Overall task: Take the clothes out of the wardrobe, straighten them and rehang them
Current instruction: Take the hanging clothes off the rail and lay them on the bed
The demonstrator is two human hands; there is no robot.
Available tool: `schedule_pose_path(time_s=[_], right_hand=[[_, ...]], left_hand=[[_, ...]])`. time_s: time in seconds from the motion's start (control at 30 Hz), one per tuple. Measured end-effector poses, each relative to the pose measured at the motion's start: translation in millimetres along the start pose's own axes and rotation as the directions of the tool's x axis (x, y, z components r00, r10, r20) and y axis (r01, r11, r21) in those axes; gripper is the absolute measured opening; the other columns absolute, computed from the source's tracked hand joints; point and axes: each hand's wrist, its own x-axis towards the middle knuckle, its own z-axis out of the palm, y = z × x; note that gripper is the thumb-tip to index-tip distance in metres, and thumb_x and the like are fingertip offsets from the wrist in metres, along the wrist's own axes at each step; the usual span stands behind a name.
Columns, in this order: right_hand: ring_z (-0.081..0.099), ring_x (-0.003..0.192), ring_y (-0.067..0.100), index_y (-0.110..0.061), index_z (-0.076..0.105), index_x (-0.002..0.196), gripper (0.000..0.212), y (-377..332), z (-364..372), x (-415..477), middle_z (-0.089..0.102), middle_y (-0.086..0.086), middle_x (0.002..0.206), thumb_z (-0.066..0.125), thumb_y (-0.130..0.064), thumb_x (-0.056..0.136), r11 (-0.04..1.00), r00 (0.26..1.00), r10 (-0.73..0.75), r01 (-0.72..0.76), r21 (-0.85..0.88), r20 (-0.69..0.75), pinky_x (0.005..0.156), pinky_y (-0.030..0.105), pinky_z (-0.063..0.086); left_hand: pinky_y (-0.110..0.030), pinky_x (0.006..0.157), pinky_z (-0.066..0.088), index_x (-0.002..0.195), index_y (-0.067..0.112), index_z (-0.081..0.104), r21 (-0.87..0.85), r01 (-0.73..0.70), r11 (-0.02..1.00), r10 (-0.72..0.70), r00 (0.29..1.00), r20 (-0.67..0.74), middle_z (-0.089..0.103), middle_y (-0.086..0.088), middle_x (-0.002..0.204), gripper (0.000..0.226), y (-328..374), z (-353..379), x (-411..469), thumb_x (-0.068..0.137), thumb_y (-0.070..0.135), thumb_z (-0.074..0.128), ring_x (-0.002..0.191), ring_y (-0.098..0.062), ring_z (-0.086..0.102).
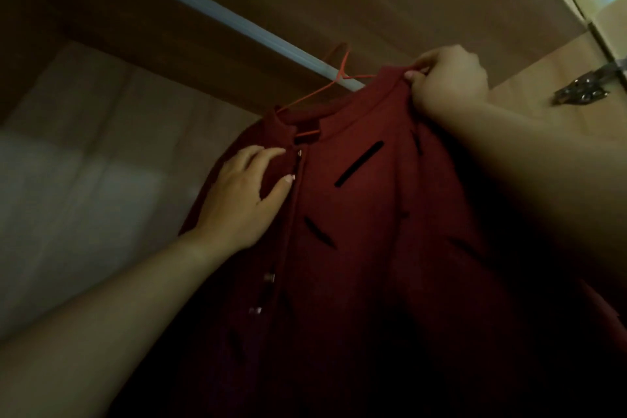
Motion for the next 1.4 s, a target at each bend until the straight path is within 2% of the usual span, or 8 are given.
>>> schedule_pose_path(time_s=[0.17,0.4,0.6,0.7,0.83,1.03,1.2,1.4], right_hand=[[0.061,0.105,0.023,-0.027,0.067,0.109,0.024,9.3,-6.1,-7.9,0.068,0.000,0.110,0.056,-0.032,0.088,0.999,0.995,-0.045,0.046,0.013,-0.085,0.087,0.031,0.046],[0.065,0.086,0.017,-0.032,0.068,0.101,0.030,56.7,-27.3,-96.7,0.071,-0.006,0.094,0.051,-0.048,0.084,0.976,0.985,-0.169,0.171,0.135,-0.028,0.079,0.037,0.052],[0.064,0.064,0.008,-0.035,0.070,0.094,0.012,69.2,-61.0,-199.3,0.071,-0.014,0.086,0.064,-0.033,0.084,0.969,0.978,-0.172,0.146,0.200,0.120,0.073,0.028,0.053],[0.059,0.059,0.001,-0.039,0.066,0.098,0.016,76.7,-77.8,-248.4,0.067,-0.017,0.084,0.063,-0.029,0.086,0.974,0.930,-0.153,0.085,0.211,0.333,0.060,0.010,0.043],[0.058,0.101,0.001,-0.028,0.063,0.114,0.025,68.9,-106.5,-306.3,0.065,-0.013,0.107,0.056,-0.032,0.091,0.968,0.836,-0.243,0.179,0.174,0.492,0.091,0.018,0.043],[0.059,0.095,0.000,-0.023,0.067,0.107,0.024,75.6,-173.7,-358.6,0.063,-0.016,0.099,0.057,-0.031,0.087,0.989,0.888,-0.142,0.141,0.036,0.438,0.085,0.011,0.042],[0.059,0.091,0.003,-0.025,0.069,0.103,0.021,72.7,-247.9,-376.6,0.062,-0.018,0.097,0.058,-0.034,0.088,0.977,0.943,-0.065,0.127,-0.173,0.326,0.081,0.017,0.042],[0.062,0.081,0.017,-0.021,0.068,0.105,0.023,83.2,-353.6,-384.9,0.069,0.002,0.090,0.054,-0.033,0.091,0.901,0.964,0.052,0.067,-0.429,0.260,0.072,0.027,0.044]], left_hand=[[-0.026,0.105,0.022,0.138,0.028,0.042,-0.055,0.064,0.996,-0.064,0.998,0.001,0.036,-0.002,0.145,0.050,-1.8,-7.0,12.5,0.092,0.048,0.043,0.135,-0.021,0.031],[-0.044,0.111,0.023,0.144,0.028,0.031,0.144,-0.002,0.990,0.011,0.998,-0.066,0.028,-0.007,0.151,0.064,9.1,-36.7,-4.2,0.087,0.056,0.028,0.139,-0.025,0.025],[-0.034,0.083,0.049,0.130,0.038,0.046,-0.022,0.023,0.999,-0.012,0.906,0.423,0.065,0.008,0.108,0.043,21.4,-45.3,-88.7,0.094,0.055,0.030,0.099,-0.014,0.062],[-0.034,0.073,0.052,0.106,0.037,0.062,-0.102,0.088,0.991,-0.052,0.948,0.314,0.069,0.014,0.088,0.038,30.0,-46.0,-148.9,0.091,0.057,0.033,0.081,-0.007,0.065],[-0.032,0.066,0.051,0.088,0.037,0.067,-0.171,0.172,0.970,-0.119,0.951,0.285,0.069,0.016,0.079,0.031,53.0,-43.2,-196.8,0.089,0.050,0.039,0.072,-0.006,0.064],[-0.017,0.044,0.026,0.087,0.037,0.068,-0.242,0.143,0.960,-0.076,0.960,0.268,0.049,0.014,0.045,0.020,104.6,-41.6,-239.3,0.092,0.042,0.050,0.061,0.001,0.056],[-0.012,0.052,0.027,0.095,0.023,0.070,-0.343,0.018,0.939,0.046,0.983,0.178,0.061,0.012,0.074,0.022,162.5,-39.7,-254.4,0.095,0.034,0.051,0.059,-0.001,0.047],[-0.018,0.050,0.027,0.094,0.022,0.068,-0.471,-0.060,0.880,0.135,0.982,0.128,0.055,0.008,0.073,0.017,260.2,-39.0,-256.4,0.093,0.032,0.054,0.066,-0.009,0.050]])
